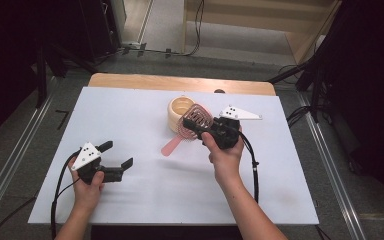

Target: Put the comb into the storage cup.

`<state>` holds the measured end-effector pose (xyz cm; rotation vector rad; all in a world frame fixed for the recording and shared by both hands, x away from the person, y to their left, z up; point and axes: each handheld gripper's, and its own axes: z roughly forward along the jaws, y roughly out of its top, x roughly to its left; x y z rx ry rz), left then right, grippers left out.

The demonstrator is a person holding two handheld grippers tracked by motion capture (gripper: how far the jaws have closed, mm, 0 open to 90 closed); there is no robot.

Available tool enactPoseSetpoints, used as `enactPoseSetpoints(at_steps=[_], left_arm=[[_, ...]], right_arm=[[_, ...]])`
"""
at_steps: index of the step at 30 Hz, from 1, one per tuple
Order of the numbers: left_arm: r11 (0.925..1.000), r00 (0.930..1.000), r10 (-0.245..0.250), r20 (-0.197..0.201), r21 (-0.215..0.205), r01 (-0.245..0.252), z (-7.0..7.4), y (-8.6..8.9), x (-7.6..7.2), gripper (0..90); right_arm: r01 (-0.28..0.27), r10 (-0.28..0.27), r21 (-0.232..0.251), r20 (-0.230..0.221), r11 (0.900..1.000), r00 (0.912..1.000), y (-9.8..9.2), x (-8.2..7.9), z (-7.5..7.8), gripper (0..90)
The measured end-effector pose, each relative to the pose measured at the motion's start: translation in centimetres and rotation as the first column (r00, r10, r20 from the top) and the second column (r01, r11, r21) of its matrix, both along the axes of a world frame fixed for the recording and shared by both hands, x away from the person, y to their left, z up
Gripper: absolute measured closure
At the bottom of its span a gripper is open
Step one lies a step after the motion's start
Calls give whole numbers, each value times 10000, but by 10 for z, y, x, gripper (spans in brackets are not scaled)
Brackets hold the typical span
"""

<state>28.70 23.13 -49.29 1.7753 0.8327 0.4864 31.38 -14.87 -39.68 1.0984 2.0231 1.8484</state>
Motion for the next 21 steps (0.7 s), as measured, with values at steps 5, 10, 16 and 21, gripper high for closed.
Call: enactPoseSetpoints(at_steps=[5,10,16,21], left_arm=[[9999,10000,18,-22,100,-18,0,-1,0,36],[9998,10000,19,-44,211,-18,-1,-2,1,37],[9997,10000,7,-95,260,-4,-1,-3,1,51],[9997,10000,-18,-87,235,20,-1,-4,1,54]], right_arm=[[134,-134,24,-64,9999,9999,-3,4,0,597],[265,-265,0,-116,9997,9996,-5,8,0,597],[352,-352,-10,-121,9994,9993,-6,10,-1,597],[498,-497,5,-208,9988,9985,-9,14,-3,597]])
